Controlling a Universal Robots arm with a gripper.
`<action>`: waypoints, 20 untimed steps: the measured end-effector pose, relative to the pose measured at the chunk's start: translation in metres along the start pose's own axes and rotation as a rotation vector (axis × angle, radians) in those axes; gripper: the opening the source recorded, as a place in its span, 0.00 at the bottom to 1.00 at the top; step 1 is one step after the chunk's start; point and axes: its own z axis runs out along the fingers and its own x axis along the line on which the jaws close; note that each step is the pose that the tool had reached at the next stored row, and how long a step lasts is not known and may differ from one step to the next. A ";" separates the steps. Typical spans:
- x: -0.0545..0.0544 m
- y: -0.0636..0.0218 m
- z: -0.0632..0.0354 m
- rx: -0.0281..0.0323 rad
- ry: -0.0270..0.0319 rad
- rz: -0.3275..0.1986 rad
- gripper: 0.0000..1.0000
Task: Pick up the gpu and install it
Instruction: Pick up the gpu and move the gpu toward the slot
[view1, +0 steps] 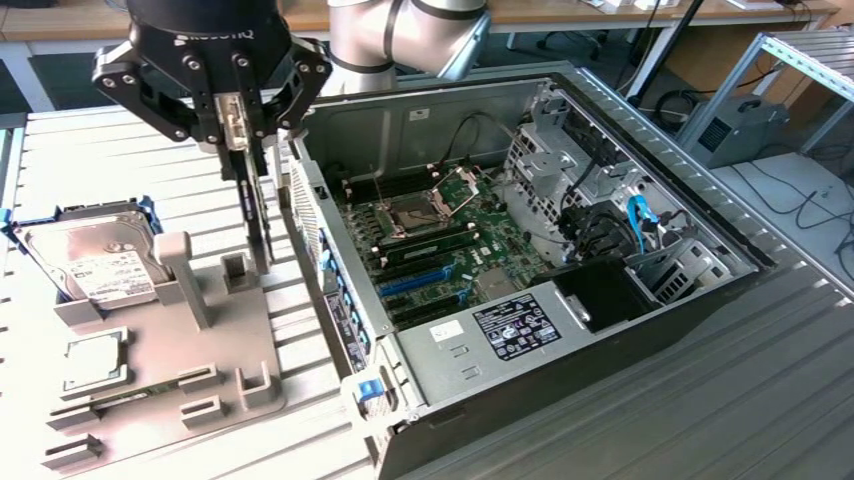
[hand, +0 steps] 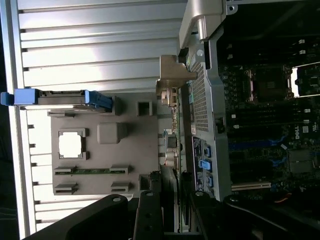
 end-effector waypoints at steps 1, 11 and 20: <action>-0.002 0.0002 0.0001 0.0000 0.0000 0.000 0.27; -0.023 0.0017 0.0007 0.0000 0.0000 0.000 0.27; -0.040 0.0031 0.0011 0.0001 0.0001 0.000 0.27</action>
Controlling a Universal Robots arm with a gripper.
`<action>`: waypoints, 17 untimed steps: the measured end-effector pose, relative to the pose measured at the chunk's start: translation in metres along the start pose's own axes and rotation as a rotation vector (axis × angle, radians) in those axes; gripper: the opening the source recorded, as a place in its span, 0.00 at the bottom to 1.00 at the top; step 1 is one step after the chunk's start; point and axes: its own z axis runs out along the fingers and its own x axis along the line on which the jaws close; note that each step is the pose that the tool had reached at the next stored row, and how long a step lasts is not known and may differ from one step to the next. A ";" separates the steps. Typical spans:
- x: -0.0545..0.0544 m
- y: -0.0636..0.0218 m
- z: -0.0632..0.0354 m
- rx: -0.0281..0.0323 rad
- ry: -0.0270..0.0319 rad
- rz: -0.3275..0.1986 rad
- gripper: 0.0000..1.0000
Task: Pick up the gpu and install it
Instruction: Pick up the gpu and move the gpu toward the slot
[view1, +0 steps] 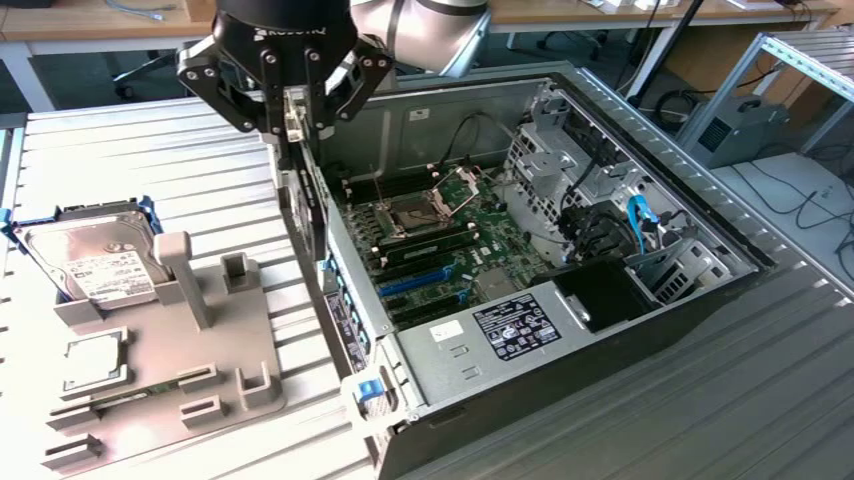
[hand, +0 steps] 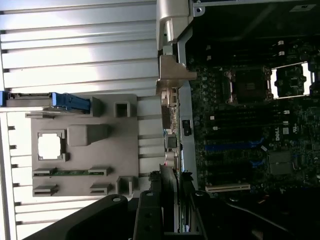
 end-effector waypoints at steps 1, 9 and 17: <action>-0.003 0.0002 0.0001 -0.0001 -0.0001 0.000 0.27; -0.019 0.0014 0.0006 0.0001 -0.0001 0.000 0.27; -0.036 0.0027 0.0012 0.0001 -0.0001 0.000 0.27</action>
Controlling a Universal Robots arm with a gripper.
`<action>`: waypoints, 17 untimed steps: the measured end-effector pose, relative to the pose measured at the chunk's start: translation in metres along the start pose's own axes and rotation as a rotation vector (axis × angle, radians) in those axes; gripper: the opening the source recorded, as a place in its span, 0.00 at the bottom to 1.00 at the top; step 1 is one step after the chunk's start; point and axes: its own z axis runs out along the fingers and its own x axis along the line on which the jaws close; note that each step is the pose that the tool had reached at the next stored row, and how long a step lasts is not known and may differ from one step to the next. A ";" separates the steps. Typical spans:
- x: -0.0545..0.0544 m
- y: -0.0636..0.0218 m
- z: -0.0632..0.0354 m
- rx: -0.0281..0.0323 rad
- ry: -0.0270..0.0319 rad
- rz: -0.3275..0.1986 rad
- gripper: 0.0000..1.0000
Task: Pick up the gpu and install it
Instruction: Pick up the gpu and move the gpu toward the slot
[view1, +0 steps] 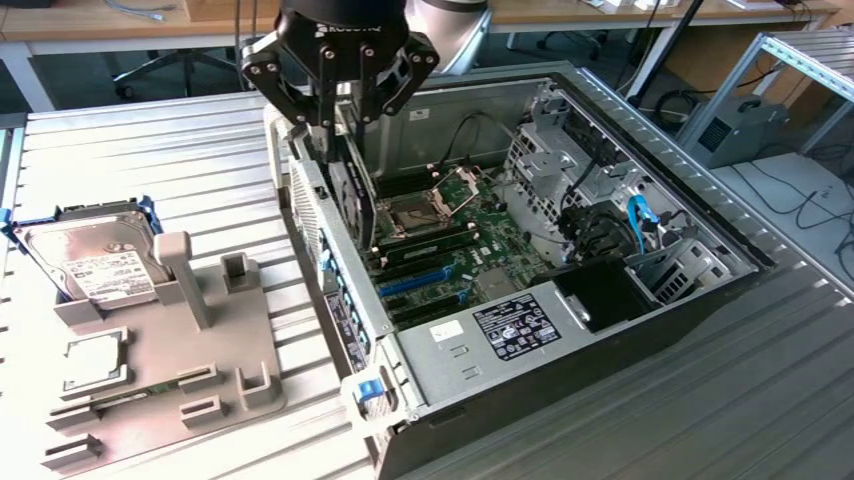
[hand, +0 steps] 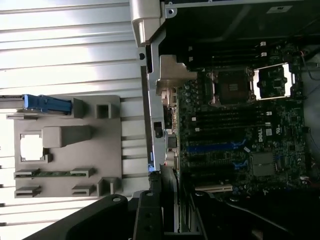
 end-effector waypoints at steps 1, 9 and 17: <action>-0.002 0.0001 0.0002 0.0001 0.0000 0.000 0.27; -0.016 0.0009 0.0045 0.0001 0.0000 0.000 0.27; -0.030 0.0016 0.0118 0.0004 0.0001 0.000 0.27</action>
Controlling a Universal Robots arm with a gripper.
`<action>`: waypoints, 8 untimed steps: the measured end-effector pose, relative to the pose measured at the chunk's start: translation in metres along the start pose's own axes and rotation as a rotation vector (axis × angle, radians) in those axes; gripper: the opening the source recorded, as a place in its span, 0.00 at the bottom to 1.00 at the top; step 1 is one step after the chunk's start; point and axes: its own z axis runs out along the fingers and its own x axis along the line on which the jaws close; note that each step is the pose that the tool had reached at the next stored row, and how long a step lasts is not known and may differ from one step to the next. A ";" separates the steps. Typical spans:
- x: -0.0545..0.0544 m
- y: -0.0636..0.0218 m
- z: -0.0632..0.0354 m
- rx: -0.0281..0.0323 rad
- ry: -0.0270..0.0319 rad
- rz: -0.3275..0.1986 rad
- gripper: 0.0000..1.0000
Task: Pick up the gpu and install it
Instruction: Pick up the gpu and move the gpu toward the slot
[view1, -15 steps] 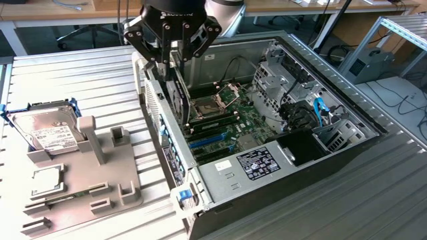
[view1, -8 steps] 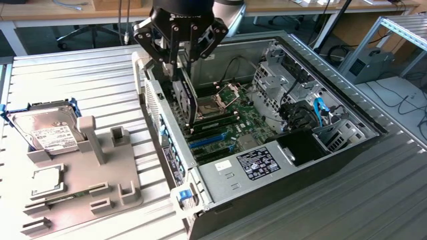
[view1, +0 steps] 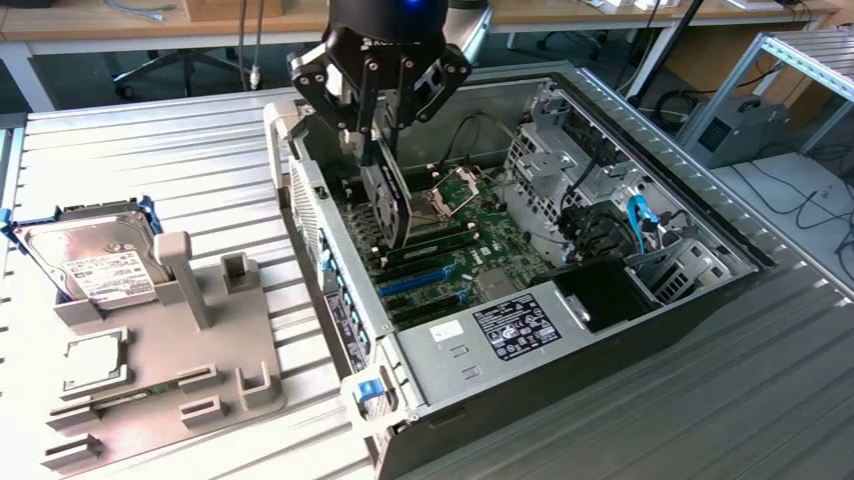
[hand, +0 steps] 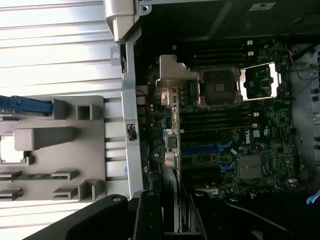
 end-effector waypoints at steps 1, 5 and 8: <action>-0.002 0.0002 0.0006 0.0001 0.0000 0.000 0.27; -0.010 0.0009 0.0030 0.0001 -0.0001 0.000 0.27; -0.019 0.0018 0.0054 0.0004 0.0000 0.000 0.27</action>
